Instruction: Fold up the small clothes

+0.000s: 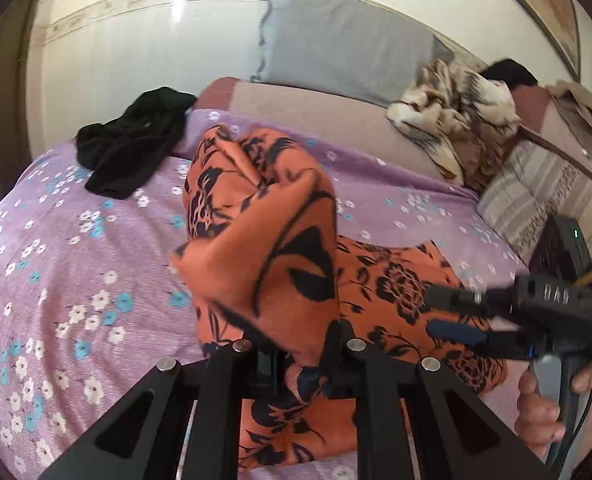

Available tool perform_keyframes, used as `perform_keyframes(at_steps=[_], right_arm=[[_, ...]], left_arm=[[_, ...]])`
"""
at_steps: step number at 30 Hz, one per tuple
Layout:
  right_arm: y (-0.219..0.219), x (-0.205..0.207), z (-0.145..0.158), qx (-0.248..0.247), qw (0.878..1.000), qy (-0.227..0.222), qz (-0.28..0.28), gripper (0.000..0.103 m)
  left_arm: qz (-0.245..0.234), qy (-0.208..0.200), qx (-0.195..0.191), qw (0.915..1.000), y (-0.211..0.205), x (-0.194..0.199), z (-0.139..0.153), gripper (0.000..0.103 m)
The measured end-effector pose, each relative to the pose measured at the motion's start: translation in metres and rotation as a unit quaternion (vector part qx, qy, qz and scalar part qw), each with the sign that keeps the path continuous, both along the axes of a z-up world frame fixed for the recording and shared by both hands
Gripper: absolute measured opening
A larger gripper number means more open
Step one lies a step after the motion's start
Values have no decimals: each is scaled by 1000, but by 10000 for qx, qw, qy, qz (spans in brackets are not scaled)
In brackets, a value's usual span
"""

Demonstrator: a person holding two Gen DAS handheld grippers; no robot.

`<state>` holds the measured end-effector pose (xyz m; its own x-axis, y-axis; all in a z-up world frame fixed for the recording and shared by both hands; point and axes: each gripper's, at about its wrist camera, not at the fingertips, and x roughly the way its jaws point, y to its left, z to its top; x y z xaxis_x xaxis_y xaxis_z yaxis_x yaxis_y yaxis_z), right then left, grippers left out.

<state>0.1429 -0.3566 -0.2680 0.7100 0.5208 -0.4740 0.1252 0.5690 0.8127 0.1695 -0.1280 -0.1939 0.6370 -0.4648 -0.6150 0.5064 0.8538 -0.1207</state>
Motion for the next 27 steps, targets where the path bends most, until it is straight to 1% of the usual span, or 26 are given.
perform_keyframes(at_steps=[1, 2, 3, 4, 5, 6, 8, 9, 10, 12, 14, 16, 18, 20, 22, 24, 25, 26, 27], right_arm=[[-9, -2, 0, 298, 9994, -134, -93, 73], [-17, -5, -2, 602, 9978, -226, -164, 74], [-23, -6, -6, 865, 9957, -256, -224, 78], [-29, -6, -11, 1088, 9933, -246, -294, 81], [-33, -6, -16, 1247, 9913, -208, -359, 81], [-37, -4, -19, 1337, 9902, -128, -384, 82], [-38, 2, -26, 1432, 9891, 26, -355, 81], [-38, 5, -27, 1460, 9888, 63, -311, 81], [-34, 8, -28, 1462, 9889, 110, -240, 81], [-33, 12, -27, 1425, 9896, 166, -70, 81], [-24, 20, -27, 1418, 9897, 175, 85, 81], [-14, 29, -26, 1417, 9894, 205, 241, 81], [-5, 37, -24, 1330, 9903, 194, 351, 81], [5, 44, -22, 1232, 9915, 178, 378, 81], [16, 53, -23, 1157, 9920, 237, 442, 81], [30, 61, -24, 905, 9940, 316, 522, 81], [39, 65, -23, 621, 9960, 330, 555, 78], [46, 68, -21, 304, 9973, 315, 589, 73], [53, 69, -19, -40, 9976, 322, 616, 46]], left_arm=[[-216, 15, 252, 9994, -15, -5, -5, 17], [-399, 35, 519, 9978, -28, -10, -12, 18], [-539, 63, 722, 9959, -37, -15, -17, 29], [-735, 169, 781, 9941, -42, -18, -21, 41], [-937, 294, 688, 9928, -41, -21, -21, 43], [-1081, 397, 506, 9921, -36, -22, -18, 45], [-1375, 492, 25, 9893, -20, -22, -4, 56], [-1533, 455, -200, 9869, -10, -22, 5, 66], [-1574, 333, -334, 9864, 0, -23, 14, 74], [-1355, 75, -466, 9896, 22, -20, 24, 82], [-1009, 95, -423, 9940, 39, -7, 24, 82], [-522, 303, -352, 9976, 55, 11, 16, 82], [-31, 593, -255, 9979, 64, 26, 2, 82], [332, 880, -43, 9956, 65, 34, -12, 82], [458, 1080, 229, 9928, 61, 36, -25, 82], [426, 1183, 474, 9909, 53, 37, -35, 82], [395, 1182, 501, 9909, 52, 35, -37, 82], [357, 1171, 499, 9912, 49, 33, -37, 82], [321, 1167, 487, 9914, 48, 33, -36, 82]])
